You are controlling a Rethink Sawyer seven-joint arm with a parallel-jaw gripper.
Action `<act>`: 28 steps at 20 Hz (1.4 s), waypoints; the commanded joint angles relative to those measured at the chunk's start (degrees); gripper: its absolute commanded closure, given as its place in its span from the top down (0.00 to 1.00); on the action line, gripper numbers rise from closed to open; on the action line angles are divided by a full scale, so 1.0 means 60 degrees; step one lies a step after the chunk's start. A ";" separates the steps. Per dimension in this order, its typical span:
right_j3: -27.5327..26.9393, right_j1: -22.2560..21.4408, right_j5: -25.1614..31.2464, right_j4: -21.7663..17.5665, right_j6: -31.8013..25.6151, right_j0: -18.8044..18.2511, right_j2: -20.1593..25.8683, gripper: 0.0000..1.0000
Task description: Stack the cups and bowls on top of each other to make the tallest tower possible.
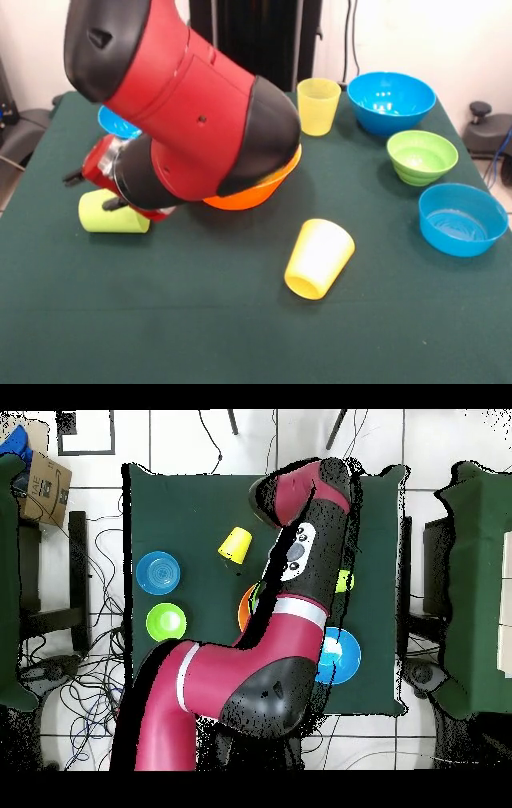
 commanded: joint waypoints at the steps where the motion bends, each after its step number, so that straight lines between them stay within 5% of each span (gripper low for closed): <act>1: 0.0487 -0.0511 0.1443 0.0486 -0.3538 -0.0159 0.1164 1.00; 15: 0.2092 -0.1191 0.0424 0.1218 -0.2432 -0.0261 0.1789 1.00; 28: 0.2516 -0.1180 -0.0566 0.1118 -0.1981 -0.0394 0.2242 1.00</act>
